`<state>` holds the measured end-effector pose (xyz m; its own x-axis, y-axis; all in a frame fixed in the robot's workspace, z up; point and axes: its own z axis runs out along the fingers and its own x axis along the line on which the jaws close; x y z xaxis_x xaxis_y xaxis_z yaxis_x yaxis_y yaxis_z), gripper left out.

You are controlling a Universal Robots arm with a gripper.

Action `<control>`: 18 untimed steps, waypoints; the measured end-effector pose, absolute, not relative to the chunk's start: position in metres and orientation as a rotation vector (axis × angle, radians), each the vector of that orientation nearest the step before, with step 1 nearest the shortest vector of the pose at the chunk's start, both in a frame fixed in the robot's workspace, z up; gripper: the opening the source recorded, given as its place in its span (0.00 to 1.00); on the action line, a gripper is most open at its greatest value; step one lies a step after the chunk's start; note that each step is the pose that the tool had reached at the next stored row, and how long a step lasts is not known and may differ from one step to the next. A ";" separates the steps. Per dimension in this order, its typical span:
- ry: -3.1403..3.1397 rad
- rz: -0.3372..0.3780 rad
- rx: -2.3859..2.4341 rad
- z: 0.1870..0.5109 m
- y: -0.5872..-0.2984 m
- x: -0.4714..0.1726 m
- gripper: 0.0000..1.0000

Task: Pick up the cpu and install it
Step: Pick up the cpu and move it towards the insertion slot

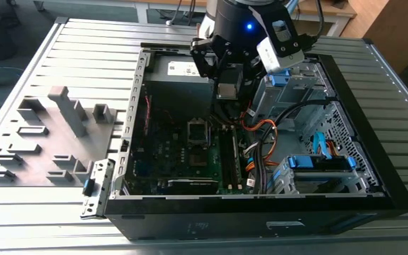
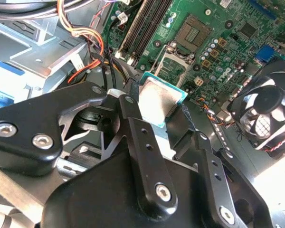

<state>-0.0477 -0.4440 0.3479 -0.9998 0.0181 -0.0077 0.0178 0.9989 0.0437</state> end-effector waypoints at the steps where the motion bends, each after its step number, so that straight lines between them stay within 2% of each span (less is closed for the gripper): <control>1: 3.133 0.068 0.028 0.347 -0.445 -0.048 0.47; 8: 3.133 0.069 0.028 0.339 -0.460 -0.054 0.47; 18: 3.133 0.069 0.028 0.331 -0.465 -0.061 0.47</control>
